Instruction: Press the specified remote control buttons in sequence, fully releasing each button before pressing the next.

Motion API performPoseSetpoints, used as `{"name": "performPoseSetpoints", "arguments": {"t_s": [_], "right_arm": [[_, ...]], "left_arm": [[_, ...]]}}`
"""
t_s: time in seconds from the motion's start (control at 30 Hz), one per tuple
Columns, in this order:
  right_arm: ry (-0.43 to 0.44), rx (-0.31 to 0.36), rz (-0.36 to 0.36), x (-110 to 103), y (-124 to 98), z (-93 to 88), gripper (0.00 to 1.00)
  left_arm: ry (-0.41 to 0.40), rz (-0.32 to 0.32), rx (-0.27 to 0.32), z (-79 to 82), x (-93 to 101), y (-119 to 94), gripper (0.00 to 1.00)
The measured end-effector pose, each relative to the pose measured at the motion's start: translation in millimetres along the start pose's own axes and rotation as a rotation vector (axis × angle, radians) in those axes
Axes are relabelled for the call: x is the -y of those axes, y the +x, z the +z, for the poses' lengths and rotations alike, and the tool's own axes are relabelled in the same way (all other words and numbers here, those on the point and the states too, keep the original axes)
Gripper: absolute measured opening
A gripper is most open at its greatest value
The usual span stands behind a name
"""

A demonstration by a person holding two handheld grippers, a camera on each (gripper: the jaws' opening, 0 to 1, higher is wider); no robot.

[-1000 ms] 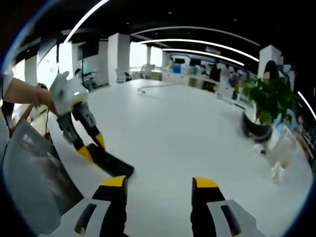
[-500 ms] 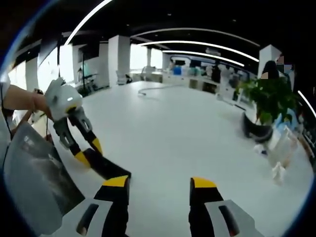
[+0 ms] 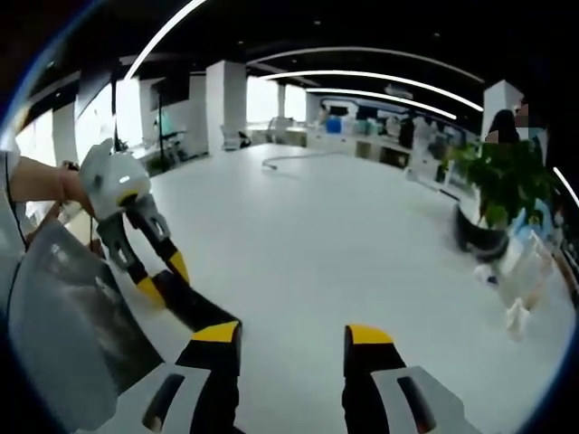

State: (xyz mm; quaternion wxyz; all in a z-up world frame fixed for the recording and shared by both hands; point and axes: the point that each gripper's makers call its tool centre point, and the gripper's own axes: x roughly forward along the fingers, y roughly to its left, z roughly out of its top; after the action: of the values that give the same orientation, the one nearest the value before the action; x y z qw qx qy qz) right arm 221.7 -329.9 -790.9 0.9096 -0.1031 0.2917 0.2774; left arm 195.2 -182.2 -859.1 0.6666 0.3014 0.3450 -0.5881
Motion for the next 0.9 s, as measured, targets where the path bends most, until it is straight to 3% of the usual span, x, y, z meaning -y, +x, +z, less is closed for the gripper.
{"name": "performPoseSetpoints", "arguments": {"t_s": [0.6, 0.9], "right_arm": [[-0.012, -0.023, 0.011, -1.7, 0.8, -4.1, 0.42], [-0.008, -0.02, 0.007, -0.7, 0.3, -4.6, 0.42]], "left_arm": [[0.023, -0.014, 0.005, -1.4, 14.1, 0.5, 0.24], [0.044, 0.032, 0.072, -2.9, 16.9, -3.0, 0.24]]}}
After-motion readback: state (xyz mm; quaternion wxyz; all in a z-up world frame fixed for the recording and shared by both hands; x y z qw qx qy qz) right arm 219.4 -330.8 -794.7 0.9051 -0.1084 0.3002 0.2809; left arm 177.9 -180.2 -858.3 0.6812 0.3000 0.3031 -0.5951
